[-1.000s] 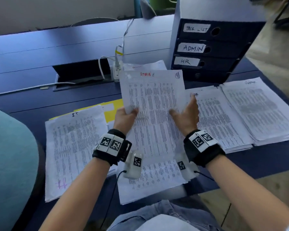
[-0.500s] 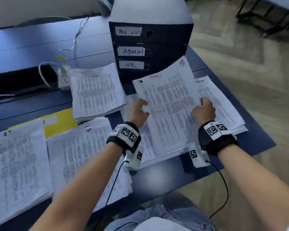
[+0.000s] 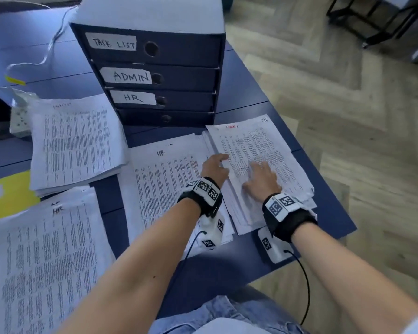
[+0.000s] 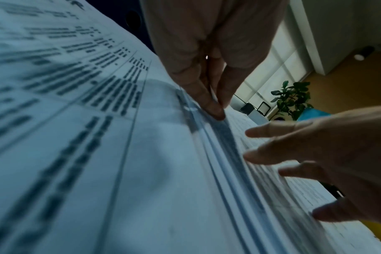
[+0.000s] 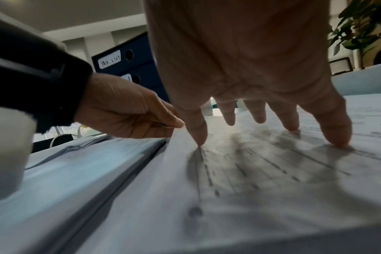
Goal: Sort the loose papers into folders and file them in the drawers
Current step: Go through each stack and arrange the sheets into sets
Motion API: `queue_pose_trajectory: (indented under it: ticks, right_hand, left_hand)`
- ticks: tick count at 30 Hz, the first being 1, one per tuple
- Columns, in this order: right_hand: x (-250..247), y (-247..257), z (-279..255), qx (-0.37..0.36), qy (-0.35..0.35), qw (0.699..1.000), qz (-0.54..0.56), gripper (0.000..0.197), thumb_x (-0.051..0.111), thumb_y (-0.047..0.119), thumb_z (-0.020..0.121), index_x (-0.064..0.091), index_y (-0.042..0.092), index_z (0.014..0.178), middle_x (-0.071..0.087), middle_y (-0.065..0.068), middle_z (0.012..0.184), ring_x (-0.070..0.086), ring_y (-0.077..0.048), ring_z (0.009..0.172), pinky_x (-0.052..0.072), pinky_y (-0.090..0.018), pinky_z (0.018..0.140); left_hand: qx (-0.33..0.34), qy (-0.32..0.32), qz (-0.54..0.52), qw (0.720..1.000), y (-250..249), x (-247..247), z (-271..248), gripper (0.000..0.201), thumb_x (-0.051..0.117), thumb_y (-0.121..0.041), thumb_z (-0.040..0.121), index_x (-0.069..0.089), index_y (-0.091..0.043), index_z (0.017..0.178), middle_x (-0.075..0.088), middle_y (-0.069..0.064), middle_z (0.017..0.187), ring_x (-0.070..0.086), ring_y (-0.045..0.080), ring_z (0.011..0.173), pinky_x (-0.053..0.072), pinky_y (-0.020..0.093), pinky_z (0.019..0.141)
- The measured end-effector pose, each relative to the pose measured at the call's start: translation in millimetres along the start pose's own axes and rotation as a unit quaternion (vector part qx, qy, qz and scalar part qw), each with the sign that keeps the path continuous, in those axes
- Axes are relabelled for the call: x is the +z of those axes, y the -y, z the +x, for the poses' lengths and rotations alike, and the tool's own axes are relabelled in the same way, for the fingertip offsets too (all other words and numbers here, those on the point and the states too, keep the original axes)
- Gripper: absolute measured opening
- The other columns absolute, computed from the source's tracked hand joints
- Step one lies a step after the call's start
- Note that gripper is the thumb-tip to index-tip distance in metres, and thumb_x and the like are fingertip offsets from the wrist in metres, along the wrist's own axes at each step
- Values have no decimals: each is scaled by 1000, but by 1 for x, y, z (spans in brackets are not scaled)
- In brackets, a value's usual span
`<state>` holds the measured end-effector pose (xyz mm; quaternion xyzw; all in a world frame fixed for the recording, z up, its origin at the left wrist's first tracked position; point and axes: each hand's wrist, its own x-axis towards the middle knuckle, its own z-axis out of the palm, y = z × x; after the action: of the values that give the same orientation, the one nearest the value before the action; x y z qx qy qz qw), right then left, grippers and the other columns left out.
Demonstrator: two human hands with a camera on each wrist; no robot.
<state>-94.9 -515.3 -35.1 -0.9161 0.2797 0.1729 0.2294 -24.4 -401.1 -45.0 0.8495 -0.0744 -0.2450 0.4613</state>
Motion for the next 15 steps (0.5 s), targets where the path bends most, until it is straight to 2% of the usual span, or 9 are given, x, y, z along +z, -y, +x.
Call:
queue_pose_trajectory:
  ticks: [2,5,9,11,13,15]
  right_hand:
    - [5,-2,3,11,29,999,-5,63,52,25,90,22,25,145,5,-5,156,10,-34,139,24,-58,106]
    - [6,-5,8,29,37,999,-21,62,52,29,91,22,28,145,4,-2,156,4,-33,141,20,-63,103]
    - [4,5,12,26,27,998,-48,49,54,26,88,36,23,133,21,-7,148,20,-33,133,26,-57,102]
    - [7,25,10,-2,16,998,-54,43,55,24,86,40,19,126,26,-9,145,25,-32,131,28,-56,102]
    - [13,52,4,-49,16,997,-56,50,53,26,88,35,18,133,20,-8,149,22,-32,135,26,-55,103]
    - [21,82,-6,-98,25,994,-46,56,51,27,90,29,19,141,12,-7,154,16,-31,139,24,-53,105]
  left_hand:
    - [3,13,17,1000,-1,3,6,47,54,1,86,49,-10,132,48,7,137,46,20,123,35,16,90]
    - [10,26,53,998,-2,-2,11,46,57,-2,86,48,-6,131,47,11,136,45,21,125,33,19,96]
    - [6,-26,34,999,6,-32,6,35,54,-4,88,55,-6,123,54,11,126,51,20,116,32,10,81]
    - [8,-46,37,998,15,-54,0,29,52,-6,89,59,-6,117,57,10,122,54,20,112,37,16,85]
    - [7,-71,43,997,26,-77,-9,24,53,-6,88,62,-5,111,61,9,117,57,22,108,41,22,88]
    - [0,-105,33,994,37,-102,-23,21,53,-5,89,64,-4,107,63,9,114,58,23,106,42,23,87]
